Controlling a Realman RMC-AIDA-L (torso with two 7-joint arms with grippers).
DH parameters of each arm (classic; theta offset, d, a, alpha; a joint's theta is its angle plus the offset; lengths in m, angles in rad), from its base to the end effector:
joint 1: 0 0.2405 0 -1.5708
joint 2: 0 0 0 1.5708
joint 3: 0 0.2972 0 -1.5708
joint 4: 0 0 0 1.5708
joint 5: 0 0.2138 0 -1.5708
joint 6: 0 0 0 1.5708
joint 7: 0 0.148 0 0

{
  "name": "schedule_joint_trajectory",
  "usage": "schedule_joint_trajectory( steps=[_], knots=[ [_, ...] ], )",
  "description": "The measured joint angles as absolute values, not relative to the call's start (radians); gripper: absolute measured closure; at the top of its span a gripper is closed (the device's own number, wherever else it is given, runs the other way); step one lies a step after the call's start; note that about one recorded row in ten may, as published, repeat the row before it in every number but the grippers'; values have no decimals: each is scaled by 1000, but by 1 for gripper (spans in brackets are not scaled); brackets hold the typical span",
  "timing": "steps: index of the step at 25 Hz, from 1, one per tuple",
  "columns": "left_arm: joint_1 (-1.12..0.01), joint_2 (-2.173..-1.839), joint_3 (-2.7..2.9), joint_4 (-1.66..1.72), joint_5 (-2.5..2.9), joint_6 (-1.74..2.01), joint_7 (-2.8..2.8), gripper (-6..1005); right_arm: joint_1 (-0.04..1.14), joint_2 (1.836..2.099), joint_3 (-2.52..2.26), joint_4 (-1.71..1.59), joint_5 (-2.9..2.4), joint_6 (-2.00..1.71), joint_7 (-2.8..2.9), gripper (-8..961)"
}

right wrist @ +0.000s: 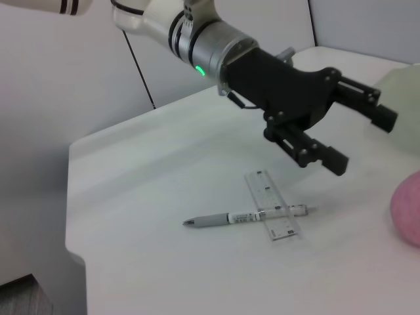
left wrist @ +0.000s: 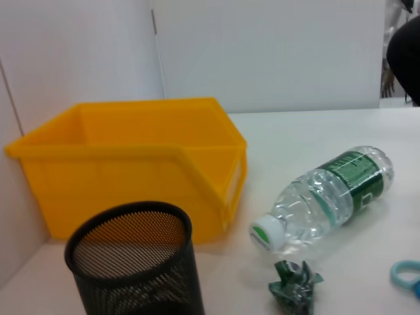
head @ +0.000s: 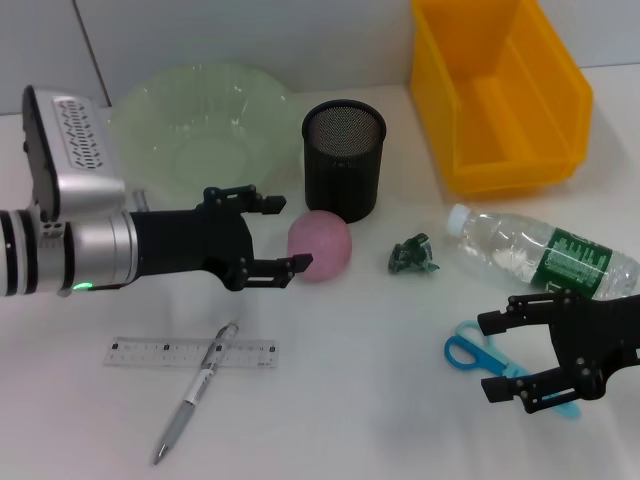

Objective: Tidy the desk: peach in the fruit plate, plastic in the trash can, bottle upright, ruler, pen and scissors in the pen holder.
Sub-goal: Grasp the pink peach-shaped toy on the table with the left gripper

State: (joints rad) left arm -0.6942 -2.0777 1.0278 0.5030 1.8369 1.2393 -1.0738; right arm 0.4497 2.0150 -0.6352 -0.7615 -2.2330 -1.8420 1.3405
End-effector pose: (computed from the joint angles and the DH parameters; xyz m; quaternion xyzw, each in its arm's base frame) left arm -0.2447 0.3992 -0.0824 -0.9760 -0.0301 -0.1578 0.1469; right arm 0.3312 0.2978 0.0136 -0.9681 0.1882 0.1612 0.0362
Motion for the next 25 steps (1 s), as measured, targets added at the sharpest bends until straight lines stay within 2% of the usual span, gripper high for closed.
schedule_joint_trajectory(
  steps=[9,25],
  knots=[
    [-743,-2080,1114,481,1804,1120,-1017,298,450,2020,-638,-762,-2233,-1822,1348,140],
    [-759,-2080,1395,482,1664,944,-1023,336,452,2025,-648,-766,-2234,-1816,1360,146]
  ],
)
